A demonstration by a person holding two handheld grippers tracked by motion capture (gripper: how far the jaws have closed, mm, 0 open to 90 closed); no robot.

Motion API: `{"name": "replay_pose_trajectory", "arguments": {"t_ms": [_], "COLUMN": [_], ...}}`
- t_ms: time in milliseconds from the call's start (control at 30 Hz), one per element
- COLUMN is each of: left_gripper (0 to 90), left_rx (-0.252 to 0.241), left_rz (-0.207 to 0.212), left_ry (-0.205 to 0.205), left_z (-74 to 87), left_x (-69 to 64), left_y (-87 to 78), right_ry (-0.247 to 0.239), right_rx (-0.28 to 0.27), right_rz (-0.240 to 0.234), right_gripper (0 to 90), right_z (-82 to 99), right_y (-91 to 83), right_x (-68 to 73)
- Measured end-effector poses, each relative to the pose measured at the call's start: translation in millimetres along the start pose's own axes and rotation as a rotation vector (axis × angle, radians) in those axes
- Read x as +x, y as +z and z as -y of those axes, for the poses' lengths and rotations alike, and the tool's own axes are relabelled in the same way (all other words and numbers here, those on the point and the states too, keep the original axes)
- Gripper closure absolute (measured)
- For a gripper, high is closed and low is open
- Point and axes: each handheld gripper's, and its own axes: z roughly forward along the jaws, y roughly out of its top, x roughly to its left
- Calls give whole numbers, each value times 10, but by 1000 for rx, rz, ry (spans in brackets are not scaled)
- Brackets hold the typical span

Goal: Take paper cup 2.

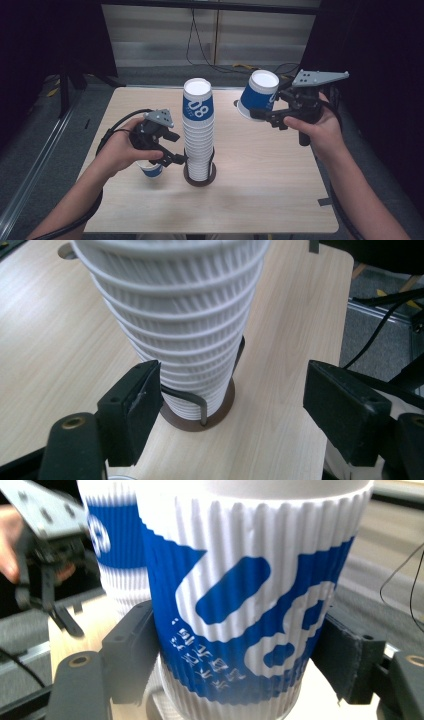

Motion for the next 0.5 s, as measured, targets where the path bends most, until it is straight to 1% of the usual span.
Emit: {"name": "replay_pose_trajectory", "arguments": {"t_ms": [33, 67, 100, 133, 167, 200, 233, 267, 300, 367, 400, 433, 467, 500], "left_gripper": [235, 235, 235, 235, 235, 235, 234, 234, 234, 234, 234, 233, 232, 233], "left_rx": [-3, -3, 4, 5, 4, 4, 10, 10, 11, 7, 11, 11, 11, 11], "left_rz": [5, 9, 13, 15, 21, 21, 22, 22, 26, 32, 37, 37, 37, 43], "left_ry": [0, -9, 6, -3, 4, 4, 5, 5, 9, 10, 12, 17, 17, 25], "left_z": [11, 24, 34, 47, 70, 70, 87, 87, 97, 103, 105, 113, 113, 119], "left_x": [0, -11, -8, -17, -32, -32, -58, -58, -79, -95, -105, -125, -125, -137], "left_y": [18, 36, 48, 62, 93, 93, 118, 118, 138, 152, 158, 174, 174, 187], "right_ry": [-5, -8, -13, -13, -20, -20, -24, -24, -35, -37, -37, -41, -41, -46], "right_rx": [13, 31, 54, 54, 81, 81, 104, 104, 125, 147, 147, 163, 163, 165], "right_rz": [3, 3, 5, 5, 1, 1, 5, 5, 8, 9, 9, 5, 5, 4], "right_gripper": [246, 246, 247, 247, 247, 247, 247, 247, 247, 246, 246, 247, 247, 247], "right_z": [45, 87, 162, 162, 232, 232, 297, 297, 363, 429, 429, 487, 487, 538], "right_y": [4, 9, 18, 18, 28, 28, 37, 37, 50, 68, 68, 80, 80, 91], "right_x": [-7, -12, -21, -21, -31, -31, -38, -38, -42, -43, -43, -42, -42, -47]}}
